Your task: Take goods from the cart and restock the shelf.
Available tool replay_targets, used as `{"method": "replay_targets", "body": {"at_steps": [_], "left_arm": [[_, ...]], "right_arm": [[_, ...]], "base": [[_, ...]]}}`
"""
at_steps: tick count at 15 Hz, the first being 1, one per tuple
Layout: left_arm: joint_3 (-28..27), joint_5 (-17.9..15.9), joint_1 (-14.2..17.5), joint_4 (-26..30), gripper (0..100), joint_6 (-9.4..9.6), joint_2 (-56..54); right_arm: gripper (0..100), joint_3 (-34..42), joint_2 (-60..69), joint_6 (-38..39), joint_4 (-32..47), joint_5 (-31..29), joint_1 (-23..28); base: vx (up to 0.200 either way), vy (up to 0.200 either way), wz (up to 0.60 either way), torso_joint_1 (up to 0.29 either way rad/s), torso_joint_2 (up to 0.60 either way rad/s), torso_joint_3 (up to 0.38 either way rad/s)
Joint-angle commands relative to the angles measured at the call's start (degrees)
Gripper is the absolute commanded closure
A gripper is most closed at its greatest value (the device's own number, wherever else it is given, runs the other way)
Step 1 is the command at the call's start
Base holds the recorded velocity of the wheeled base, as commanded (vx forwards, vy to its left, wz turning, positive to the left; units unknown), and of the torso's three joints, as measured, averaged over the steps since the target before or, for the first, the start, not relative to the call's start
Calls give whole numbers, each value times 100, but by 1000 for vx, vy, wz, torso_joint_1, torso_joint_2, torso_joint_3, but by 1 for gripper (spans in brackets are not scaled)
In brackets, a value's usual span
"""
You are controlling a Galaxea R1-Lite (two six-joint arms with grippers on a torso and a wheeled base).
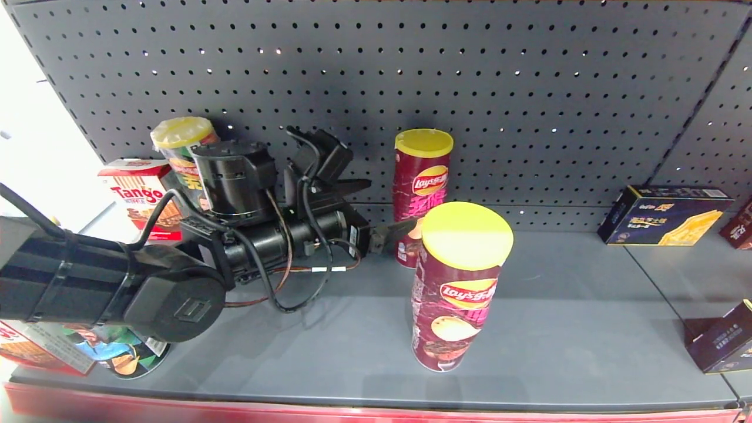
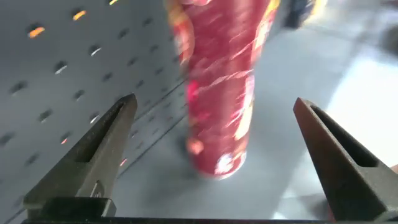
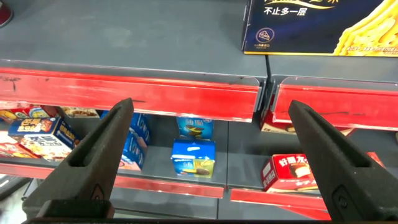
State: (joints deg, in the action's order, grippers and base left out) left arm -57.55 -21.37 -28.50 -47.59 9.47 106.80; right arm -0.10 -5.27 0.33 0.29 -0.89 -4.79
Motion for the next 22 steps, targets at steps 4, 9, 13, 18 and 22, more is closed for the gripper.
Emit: {"method": "replay_targets", "body": {"at_steps": [4, 9, 13, 18, 22], "left_arm": [[51, 274, -15, -4, 0, 37, -54], [-142, 581, 3, 39, 0, 28, 157], [-248, 783, 3, 48, 0, 20, 262], [-142, 792, 3, 22, 0, 20, 218], [271, 1197, 3, -259, 0, 46, -45]], "right_arm": [[0, 1, -9, 2, -3, 1, -4], [0, 1, -9, 2, -3, 1, -4], [0, 1, -9, 2, -3, 1, -4], [0, 1, -9, 2, -3, 1, -4], [0, 1, -9, 2, -3, 1, -4]], "base": [[0, 0, 0, 0, 0, 0], [0, 0, 0, 0, 0, 0], [0, 0, 0, 0, 0, 0], [0, 0, 0, 0, 0, 0], [0, 0, 0, 0, 0, 0]]}}
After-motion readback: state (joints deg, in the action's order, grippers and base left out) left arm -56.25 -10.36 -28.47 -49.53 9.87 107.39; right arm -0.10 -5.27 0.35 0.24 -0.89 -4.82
